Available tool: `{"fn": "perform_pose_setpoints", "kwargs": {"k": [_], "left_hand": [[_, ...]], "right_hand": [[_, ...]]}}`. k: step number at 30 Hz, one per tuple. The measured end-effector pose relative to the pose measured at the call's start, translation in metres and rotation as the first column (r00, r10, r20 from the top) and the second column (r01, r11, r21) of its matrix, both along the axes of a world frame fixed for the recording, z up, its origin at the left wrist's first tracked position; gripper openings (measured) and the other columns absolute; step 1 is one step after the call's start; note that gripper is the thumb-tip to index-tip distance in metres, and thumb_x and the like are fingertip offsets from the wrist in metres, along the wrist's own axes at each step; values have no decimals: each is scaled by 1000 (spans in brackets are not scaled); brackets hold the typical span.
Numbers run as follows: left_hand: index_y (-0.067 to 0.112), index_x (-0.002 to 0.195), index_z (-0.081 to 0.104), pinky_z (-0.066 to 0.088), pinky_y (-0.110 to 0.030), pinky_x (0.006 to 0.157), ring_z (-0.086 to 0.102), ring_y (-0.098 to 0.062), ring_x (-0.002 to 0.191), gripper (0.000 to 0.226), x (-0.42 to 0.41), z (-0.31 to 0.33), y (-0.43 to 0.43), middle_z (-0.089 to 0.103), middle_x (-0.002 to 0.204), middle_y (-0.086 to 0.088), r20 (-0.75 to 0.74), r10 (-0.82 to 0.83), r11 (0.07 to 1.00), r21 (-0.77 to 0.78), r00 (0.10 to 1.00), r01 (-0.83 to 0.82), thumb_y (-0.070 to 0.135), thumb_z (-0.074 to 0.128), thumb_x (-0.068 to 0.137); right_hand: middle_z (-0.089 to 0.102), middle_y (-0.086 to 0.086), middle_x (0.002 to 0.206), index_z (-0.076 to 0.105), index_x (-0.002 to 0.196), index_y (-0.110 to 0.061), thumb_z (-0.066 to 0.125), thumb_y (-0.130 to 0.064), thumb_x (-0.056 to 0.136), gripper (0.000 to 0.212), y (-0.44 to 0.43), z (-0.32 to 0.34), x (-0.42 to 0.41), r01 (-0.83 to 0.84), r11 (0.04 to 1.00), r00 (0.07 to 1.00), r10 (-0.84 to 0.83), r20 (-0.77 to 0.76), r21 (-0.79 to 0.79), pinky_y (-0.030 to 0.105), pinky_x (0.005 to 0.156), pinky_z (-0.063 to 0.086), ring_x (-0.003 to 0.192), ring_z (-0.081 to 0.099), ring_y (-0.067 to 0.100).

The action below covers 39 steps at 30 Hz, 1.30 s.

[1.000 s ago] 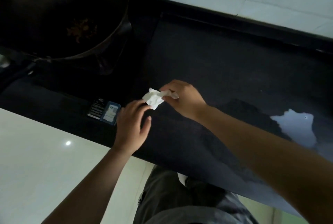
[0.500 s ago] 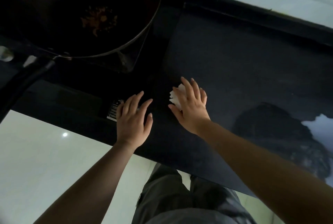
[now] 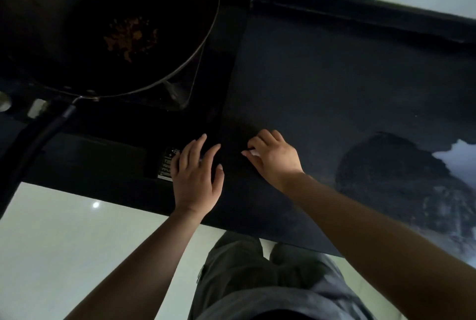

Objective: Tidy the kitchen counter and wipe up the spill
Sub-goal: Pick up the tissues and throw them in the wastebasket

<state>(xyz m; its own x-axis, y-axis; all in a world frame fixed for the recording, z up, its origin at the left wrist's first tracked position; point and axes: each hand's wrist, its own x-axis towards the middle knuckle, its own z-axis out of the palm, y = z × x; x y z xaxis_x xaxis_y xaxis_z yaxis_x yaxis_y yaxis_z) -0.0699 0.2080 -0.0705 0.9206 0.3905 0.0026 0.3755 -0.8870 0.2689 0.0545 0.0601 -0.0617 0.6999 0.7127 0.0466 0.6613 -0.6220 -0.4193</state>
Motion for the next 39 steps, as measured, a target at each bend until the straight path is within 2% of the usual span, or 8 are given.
{"fn": "perform_pose_setpoints", "kwargs": {"k": [8,12,17,20,25,29,33,39], "left_hand": [[17,115,59,36,-57,97,45,-28,125,41,16,26,-12,54,130,-7,-34,-132,976,-179,991,124,39,43,85],[12,117,58,35,-31,99,48,-23,119,45,12,47,-51,58,123,-6,34,-251,902,-355,967,246,41,42,87],[19,120,56,37,-24,92,51,-12,112,33,-2,62,-127,57,119,4,-44,-426,754,-569,904,328,33,51,90],[23,116,58,39,-23,84,55,-8,102,35,-18,71,-179,59,109,9,-75,-633,660,-573,770,487,40,50,86],[26,108,60,43,-25,82,59,-8,95,32,-62,94,-284,61,98,16,-63,-869,417,-628,491,657,43,49,82],[38,98,57,43,-15,74,58,4,89,12,-131,105,-379,64,97,18,-29,-964,207,-705,264,678,35,53,87],[26,101,63,42,-7,74,61,1,88,13,-222,111,-464,67,100,4,2,-999,23,-811,43,584,24,56,91],[35,95,61,44,-10,75,63,-7,91,18,-334,122,-554,67,99,6,21,-935,-217,-823,-353,524,40,49,81]], "right_hand": [[60,0,82,63,80,-16,49,-37,92,28,-50,29,-16,378,922,890,-336,-309,87,31,57,45,73,57,19],[59,-6,73,58,74,-18,51,-34,92,25,-104,43,-41,526,844,789,-437,-432,108,31,59,45,69,56,14],[60,-6,72,58,74,-18,51,-37,92,27,-193,54,-102,759,647,594,-644,-481,70,31,59,45,69,57,14],[59,-3,69,56,72,-15,52,-37,92,30,-254,60,-160,915,401,360,-775,-519,34,27,57,34,64,52,16],[65,9,70,61,74,-14,57,-41,88,31,-336,71,-310,990,-135,-79,-756,-650,37,31,59,46,56,52,18],[58,0,60,60,69,-16,58,-35,89,28,-371,92,-441,888,-446,-242,-662,-710,113,22,45,38,44,43,7],[57,-7,59,60,71,-12,55,-28,92,27,-389,110,-560,679,-712,-405,-566,-718,179,14,43,37,43,46,-2],[59,-4,63,59,74,-9,53,-34,92,31,-385,115,-680,289,-943,-576,-309,-757,165,20,40,40,52,50,15]]}}
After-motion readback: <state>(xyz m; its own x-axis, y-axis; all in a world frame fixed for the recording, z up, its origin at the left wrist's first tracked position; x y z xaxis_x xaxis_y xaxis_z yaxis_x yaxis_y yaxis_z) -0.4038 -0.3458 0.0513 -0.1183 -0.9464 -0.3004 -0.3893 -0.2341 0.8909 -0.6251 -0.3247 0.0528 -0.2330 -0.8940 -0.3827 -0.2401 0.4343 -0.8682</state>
